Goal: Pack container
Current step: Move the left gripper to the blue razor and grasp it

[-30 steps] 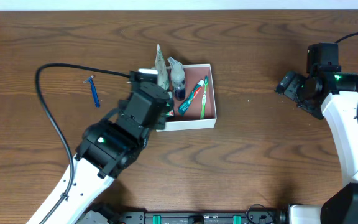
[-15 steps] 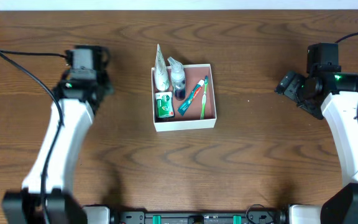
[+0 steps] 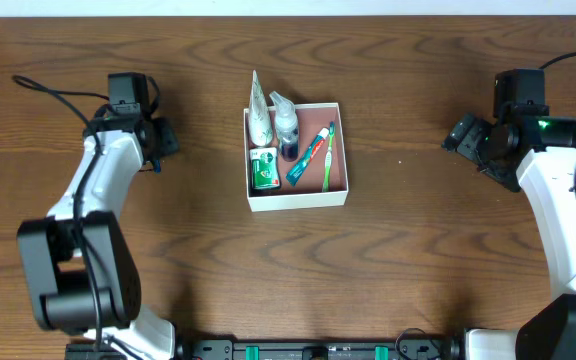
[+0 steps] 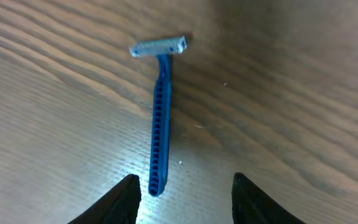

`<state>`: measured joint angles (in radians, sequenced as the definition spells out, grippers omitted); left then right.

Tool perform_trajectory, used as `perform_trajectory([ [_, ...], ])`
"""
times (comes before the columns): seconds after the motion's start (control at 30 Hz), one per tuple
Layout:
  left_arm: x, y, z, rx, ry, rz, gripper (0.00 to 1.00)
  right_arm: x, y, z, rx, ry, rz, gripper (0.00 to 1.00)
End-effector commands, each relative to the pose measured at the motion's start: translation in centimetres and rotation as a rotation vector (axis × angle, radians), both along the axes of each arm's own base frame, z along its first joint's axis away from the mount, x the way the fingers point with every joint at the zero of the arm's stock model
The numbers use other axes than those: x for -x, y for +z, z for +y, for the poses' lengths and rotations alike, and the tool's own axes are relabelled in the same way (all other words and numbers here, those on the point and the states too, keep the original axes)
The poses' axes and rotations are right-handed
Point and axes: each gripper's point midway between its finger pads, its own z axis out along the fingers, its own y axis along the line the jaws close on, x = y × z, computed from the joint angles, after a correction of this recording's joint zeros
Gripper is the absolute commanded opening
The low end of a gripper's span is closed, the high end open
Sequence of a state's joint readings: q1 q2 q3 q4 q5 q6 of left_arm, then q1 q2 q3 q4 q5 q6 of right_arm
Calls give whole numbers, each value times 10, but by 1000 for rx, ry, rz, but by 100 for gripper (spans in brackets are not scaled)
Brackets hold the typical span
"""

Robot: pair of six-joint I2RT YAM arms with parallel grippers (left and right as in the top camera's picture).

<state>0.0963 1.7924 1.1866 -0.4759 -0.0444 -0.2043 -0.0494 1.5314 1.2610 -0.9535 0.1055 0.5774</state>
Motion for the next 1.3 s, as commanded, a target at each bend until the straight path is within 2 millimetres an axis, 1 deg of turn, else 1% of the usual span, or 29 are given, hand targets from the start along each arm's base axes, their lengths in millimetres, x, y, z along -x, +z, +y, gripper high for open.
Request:
perform_trajectory([
  [0.0,-1,-15,1,5,-19,33,48,0,0,-2,2,-18,0,99],
  [0.17,0,-32,8,-1,-24,64,48,0,0,-2,2,-18,0,99],
  [0.4,-2,-41,21,-11,-25,67,48,0,0,-2,2,-18,0,99],
  [0.5,-5,-44,22,-12,-24,59,48,0,0,-2,2,-18,0,99],
  [0.7,-7,-59,22,-9,-24,75,48,0,0,-2,2,-18,0,99],
  [0.87,-9,-60,22,-10,-24,69,47,0,0,-2,2,-18,0,99],
  [0.9,-10,-60,22,-11,-24,66,42,0,0,-2,2,-18,0,99],
  [0.93,-10,-60,22,-11,-24,65,33,0,0,-2,2,-18,0,99],
  [0.97,-10,-60,22,-11,-24,65,27,0,0,-2,2,-18,0,99],
  [1.07,-10,-60,22,-11,-23,65,14,0,0,-2,2,-18,0,99],
  [1.13,-10,-60,22,-11,-23,66,12,0,0,-2,2,-18,0,99],
  [1.2,-9,-60,22,-10,-24,67,7,0,0,-2,2,-17,0,99],
  [1.27,-9,-60,22,-10,-24,69,6,0,0,-2,2,-18,0,99],
])
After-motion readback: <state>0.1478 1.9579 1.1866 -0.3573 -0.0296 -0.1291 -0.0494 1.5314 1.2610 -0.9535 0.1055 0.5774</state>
